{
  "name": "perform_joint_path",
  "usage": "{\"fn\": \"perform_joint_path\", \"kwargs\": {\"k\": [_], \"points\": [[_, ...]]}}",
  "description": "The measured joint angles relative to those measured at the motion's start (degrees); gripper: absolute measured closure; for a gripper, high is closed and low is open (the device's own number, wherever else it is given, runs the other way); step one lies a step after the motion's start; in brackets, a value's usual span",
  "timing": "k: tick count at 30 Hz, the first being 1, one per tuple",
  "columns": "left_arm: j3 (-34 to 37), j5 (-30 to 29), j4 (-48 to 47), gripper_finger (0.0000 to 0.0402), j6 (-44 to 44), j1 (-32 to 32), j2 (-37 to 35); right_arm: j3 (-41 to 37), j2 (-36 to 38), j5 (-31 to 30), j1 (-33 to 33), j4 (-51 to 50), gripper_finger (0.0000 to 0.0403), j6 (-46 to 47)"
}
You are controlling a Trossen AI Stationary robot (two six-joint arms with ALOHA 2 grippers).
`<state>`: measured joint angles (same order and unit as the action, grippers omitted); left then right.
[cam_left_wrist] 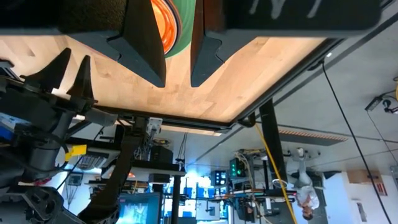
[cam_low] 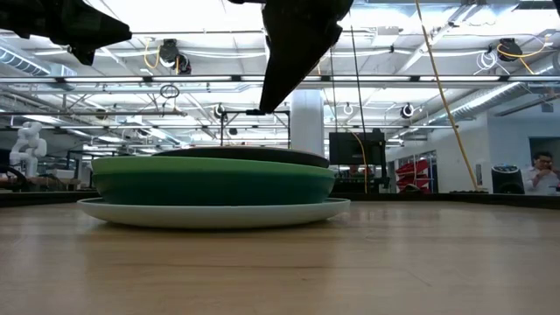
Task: Stack plastic plates
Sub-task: Return to Home Position
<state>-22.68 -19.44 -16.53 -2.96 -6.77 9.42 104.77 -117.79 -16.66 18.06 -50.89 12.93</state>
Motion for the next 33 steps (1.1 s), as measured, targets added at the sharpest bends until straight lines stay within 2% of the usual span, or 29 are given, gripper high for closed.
{"fn": "perform_joint_path", "kwargs": {"k": [6, 9, 12, 16, 21, 24, 28, 33], "points": [[0.0, 0.0, -0.2, 0.0319, -0.5, 0.0, 0.0, -0.4, 2.9, -2.8, 0.0, 0.0, 0.0272, -4.1], [0.0, 0.0, -1.1, 0.0319, -1.0, 0.0, 0.0, -4.0, 6.3, -5.6, -0.3, 3.4, 0.0277, -8.8], [0.0, 0.0, -1.5, 0.0319, -1.3, 0.0, 0.0, -12.5, 12.0, -5.7, -1.8, 12.4, 0.0281, -12.6], [0.0, 0.0, -3.3, 0.0319, -1.7, 0.0, 0.0, -28.0, 21.4, -5.4, -4.5, 27.8, 0.0282, -17.7], [0.0, -0.2, -2.4, 0.0319, -3.3, 0.0, 0.0, -47.1, 33.4, 2.3, -10.0, 52.5, 0.0282, -23.7], [0.0, -0.2, -3.5, 0.0319, -2.8, 0.0, 0.0, -56.2, 39.5, 6.5, -12.9, 63.6, 0.0282, -25.6], [0.0, -0.2, -6.1, 0.0319, -4.7, 0.0, 0.0, -65.9, 47.2, 12.2, -15.3, 73.9, 0.0282, -25.7], [2.5, -1.5, -5.6, 0.0319, -9.2, 0.0, 0.0, -76.4, 56.1, 13.9, -16.2, 81.8, 0.0282, -25.6]]}}
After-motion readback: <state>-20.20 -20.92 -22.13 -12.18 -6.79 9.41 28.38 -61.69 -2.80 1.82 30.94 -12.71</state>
